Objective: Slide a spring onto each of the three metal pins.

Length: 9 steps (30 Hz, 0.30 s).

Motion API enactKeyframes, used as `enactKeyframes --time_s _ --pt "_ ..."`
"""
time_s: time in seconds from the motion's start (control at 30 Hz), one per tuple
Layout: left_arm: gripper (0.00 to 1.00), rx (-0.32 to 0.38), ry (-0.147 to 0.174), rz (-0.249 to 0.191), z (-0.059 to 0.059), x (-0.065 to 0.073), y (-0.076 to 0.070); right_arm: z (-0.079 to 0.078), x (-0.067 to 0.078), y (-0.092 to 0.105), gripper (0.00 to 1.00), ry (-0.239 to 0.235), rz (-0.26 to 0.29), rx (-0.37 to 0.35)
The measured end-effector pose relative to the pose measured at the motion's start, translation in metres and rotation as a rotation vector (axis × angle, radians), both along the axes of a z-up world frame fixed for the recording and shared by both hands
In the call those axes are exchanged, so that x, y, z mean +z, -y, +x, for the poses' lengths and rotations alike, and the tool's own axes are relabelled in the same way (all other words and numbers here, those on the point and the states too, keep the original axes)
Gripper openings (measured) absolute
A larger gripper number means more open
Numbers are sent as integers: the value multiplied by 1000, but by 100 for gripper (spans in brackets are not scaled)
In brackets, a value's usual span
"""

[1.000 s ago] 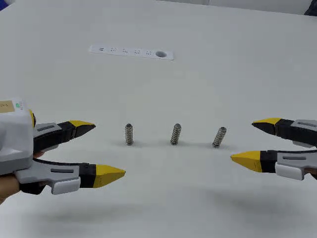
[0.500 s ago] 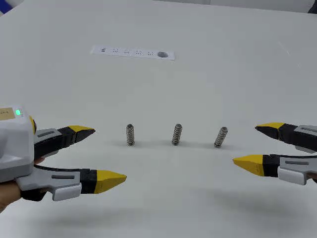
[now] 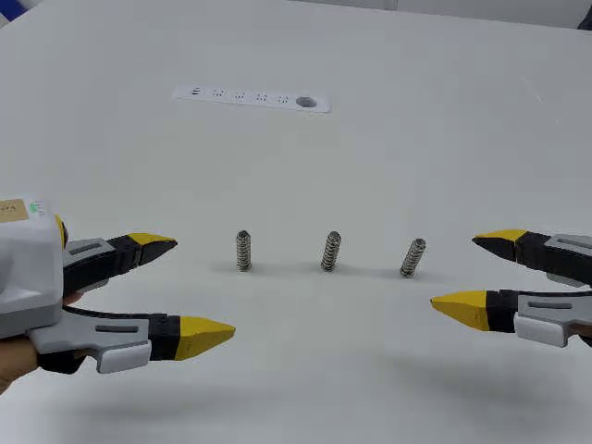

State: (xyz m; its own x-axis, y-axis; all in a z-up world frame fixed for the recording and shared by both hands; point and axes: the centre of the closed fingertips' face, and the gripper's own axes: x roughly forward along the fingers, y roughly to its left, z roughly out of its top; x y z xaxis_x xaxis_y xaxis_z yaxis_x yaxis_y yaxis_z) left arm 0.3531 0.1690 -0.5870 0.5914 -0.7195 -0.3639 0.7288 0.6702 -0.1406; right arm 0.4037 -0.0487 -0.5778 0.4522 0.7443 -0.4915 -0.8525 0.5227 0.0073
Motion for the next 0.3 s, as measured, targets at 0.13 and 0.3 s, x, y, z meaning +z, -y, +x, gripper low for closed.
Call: enactKeyframes --time_s 0.13,0.3 --pt "81 -3 0 -3 1 0 0 -2 -1 1 64 -2 -6 -4" --pt "81 -11 -2 -1 1 -1 1 -3 -1 3 64 -4 -11 -8"
